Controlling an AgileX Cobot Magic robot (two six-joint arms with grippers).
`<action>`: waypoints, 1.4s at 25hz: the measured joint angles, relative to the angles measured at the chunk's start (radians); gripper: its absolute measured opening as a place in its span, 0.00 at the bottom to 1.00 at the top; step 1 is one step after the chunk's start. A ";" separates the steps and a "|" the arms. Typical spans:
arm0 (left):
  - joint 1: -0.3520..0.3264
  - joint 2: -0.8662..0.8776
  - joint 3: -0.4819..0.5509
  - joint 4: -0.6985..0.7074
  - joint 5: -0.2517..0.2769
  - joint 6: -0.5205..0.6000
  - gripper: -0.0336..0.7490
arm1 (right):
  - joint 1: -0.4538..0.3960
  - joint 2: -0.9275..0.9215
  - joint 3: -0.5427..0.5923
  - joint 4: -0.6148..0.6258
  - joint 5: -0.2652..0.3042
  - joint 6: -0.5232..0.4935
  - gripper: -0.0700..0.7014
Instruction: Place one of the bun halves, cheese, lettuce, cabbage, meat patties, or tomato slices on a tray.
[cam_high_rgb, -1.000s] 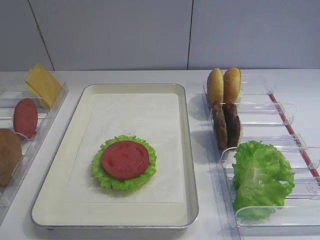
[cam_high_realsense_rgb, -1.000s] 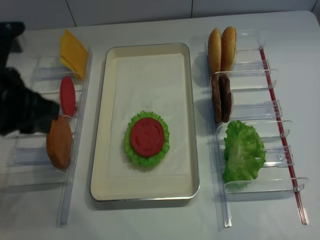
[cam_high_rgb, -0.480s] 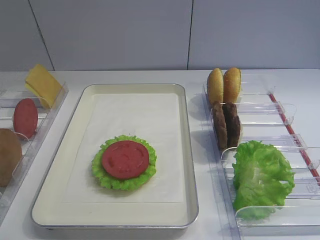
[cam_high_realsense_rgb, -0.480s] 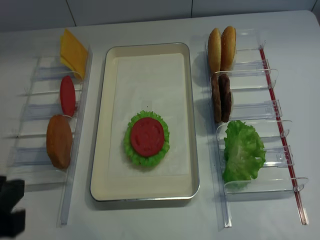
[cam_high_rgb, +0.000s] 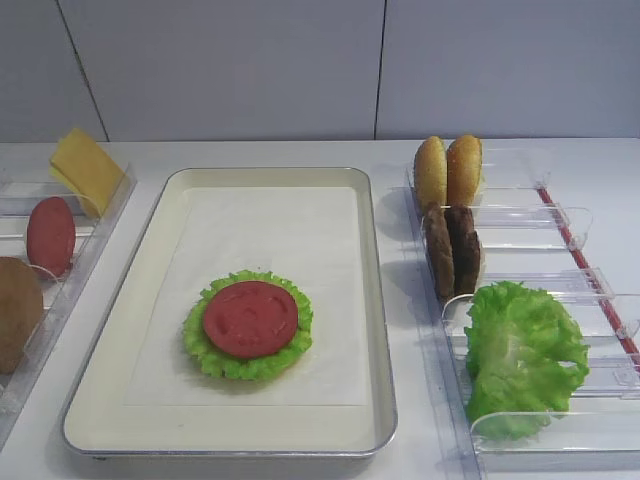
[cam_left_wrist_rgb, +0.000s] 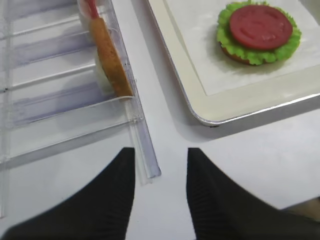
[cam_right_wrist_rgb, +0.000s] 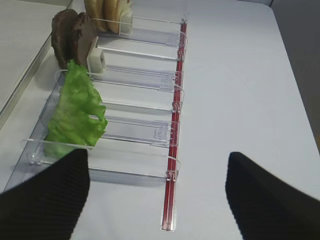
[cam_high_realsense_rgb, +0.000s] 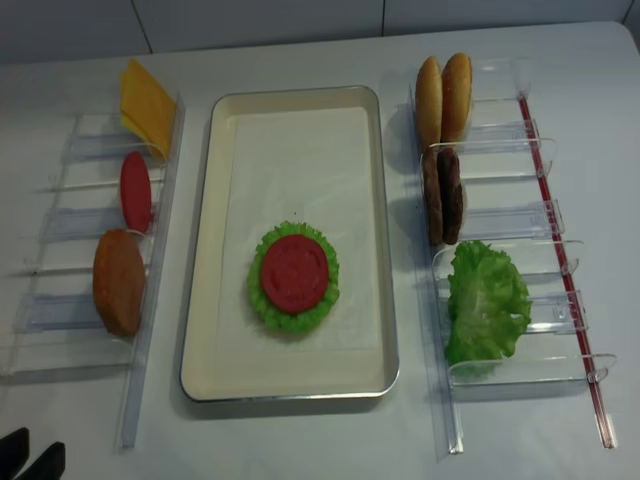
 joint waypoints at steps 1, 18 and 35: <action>0.000 -0.022 0.006 -0.002 -0.005 0.002 0.35 | 0.000 0.000 0.000 0.000 0.000 0.000 0.82; 0.041 -0.067 0.010 -0.024 -0.018 0.004 0.34 | 0.000 0.000 0.000 0.002 0.000 0.000 0.82; 0.142 -0.067 0.010 -0.027 -0.018 0.004 0.34 | 0.000 0.000 0.000 0.002 0.000 0.000 0.82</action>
